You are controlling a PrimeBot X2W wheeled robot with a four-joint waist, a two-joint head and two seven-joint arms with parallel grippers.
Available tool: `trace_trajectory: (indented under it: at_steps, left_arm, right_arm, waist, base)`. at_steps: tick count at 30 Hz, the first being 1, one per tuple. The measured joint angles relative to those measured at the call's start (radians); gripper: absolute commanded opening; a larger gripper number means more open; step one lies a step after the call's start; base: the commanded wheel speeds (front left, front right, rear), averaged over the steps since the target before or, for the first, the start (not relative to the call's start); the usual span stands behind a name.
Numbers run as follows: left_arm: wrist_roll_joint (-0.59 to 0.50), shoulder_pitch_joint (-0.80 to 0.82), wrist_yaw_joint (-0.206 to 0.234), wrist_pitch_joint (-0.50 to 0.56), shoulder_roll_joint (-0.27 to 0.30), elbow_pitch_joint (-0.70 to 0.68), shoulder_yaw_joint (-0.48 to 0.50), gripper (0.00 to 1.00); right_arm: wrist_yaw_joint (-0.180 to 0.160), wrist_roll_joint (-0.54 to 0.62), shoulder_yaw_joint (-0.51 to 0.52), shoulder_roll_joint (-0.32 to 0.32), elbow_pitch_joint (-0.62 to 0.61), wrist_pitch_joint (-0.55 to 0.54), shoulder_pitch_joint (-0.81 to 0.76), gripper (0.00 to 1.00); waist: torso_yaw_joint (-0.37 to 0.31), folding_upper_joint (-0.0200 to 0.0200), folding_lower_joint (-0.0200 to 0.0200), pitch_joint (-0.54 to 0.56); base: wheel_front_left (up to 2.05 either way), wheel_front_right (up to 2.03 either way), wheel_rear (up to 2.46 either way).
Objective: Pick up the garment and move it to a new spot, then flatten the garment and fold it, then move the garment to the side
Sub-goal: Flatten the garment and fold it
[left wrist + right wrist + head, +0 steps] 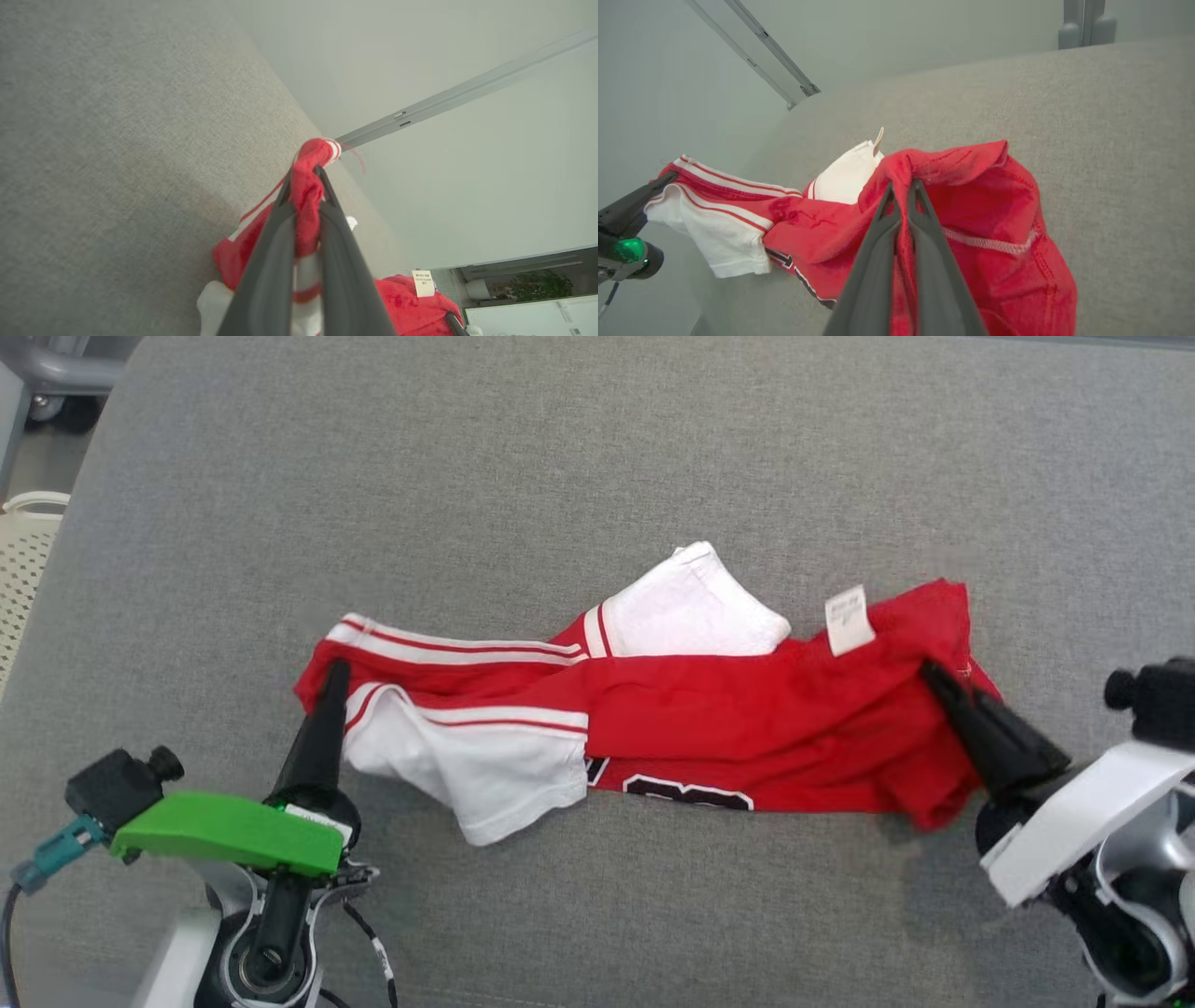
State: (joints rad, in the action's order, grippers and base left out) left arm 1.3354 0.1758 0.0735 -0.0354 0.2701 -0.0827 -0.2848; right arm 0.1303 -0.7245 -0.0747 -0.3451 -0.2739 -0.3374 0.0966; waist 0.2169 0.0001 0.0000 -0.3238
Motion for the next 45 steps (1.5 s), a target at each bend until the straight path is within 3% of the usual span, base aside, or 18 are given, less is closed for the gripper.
trace_trajectory:
  at_steps: [5, 9, 10, 11, 12, 18, 24, 32, 37, 45]
  left_arm:
    - [0.025, -0.028, -0.028, -0.026, 0.006, 0.163, 0.040, 0.11]
    - [0.046, -0.032, -0.035, 0.007, 0.022, 0.236, 0.048, 0.36]
    - [0.050, -0.030, -0.035, 0.016, 0.025, 0.252, 0.048, 0.42]
    - [0.049, -0.027, -0.037, 0.020, 0.029, 0.267, 0.045, 0.63]
    - [0.049, -0.020, -0.038, 0.025, 0.032, 0.280, 0.045, 0.96]
    - [-0.038, 0.009, -0.038, 0.023, 0.063, 0.323, -0.006, 1.00]
    - [-0.136, -0.007, -0.021, -0.038, 0.093, 0.314, -0.040, 1.00]
    - [-0.285, -0.078, 0.054, -0.172, 0.131, 0.254, -0.044, 1.00]
    - [-0.412, -0.121, 0.094, -0.214, 0.121, 0.237, -0.062, 1.00]
    - [-0.505, -0.242, 0.061, -0.225, 0.048, 0.204, 0.013, 1.00]
  right_arm:
    - [0.000, -0.012, -0.066, -0.004, 0.043, 0.063, -0.120, 0.00]
    - [0.000, -0.006, -0.096, -0.014, 0.080, 0.100, -0.153, 0.00]
    - [0.000, 0.007, -0.102, -0.019, 0.093, 0.104, -0.153, 0.35]
    - [0.000, 0.015, -0.109, -0.024, 0.102, 0.111, -0.153, 0.98]
    - [0.000, 0.019, -0.110, -0.025, 0.111, 0.114, -0.153, 1.00]
    - [0.000, 0.044, -0.095, -0.041, 0.117, 0.125, -0.153, 1.00]
    - [0.000, 0.077, -0.004, -0.052, 0.090, 0.148, -0.199, 1.00]
    - [0.000, 0.240, 0.119, 0.000, 0.081, 0.252, -0.239, 1.00]
    - [0.000, 0.362, 0.142, 0.043, 0.147, 0.337, -0.278, 1.00]
    - [0.000, 0.477, 0.131, 0.115, 0.264, 0.466, -0.322, 1.00]
  waist:
    - [-0.015, -0.0001, 0.0000, 0.001]
    - [-0.024, 0.0000, 0.0000, 0.012]
    - [-0.025, 0.0000, 0.0000, 0.015]
    - [-0.025, 0.0000, 0.0000, 0.018]
    - [-0.025, 0.0000, 0.0000, 0.021]
    - [-0.026, 0.0000, 0.0000, 0.045]
    - [-0.026, 0.0000, 0.0000, 0.080]
    - [-0.032, 0.0000, 0.0000, 0.153]
    - [-0.032, 0.0000, 0.0000, 0.207]
    - [-0.037, 0.0000, 0.0000, 0.288]
  base:
    - [0.00, 0.00, 0.00]
    - [0.00, 0.00, 0.00]
    - [0.00, 0.00, 0.00]
    - [0.00, 0.00, 0.00]
    - [0.00, 0.00, 0.00]
    - [0.00, 0.00, 0.00]
    - [0.00, 0.00, 0.00]
    - [0.00, 0.00, 0.00]
    - [0.00, 0.00, 0.00]
    - [0.00, 0.00, 0.00]
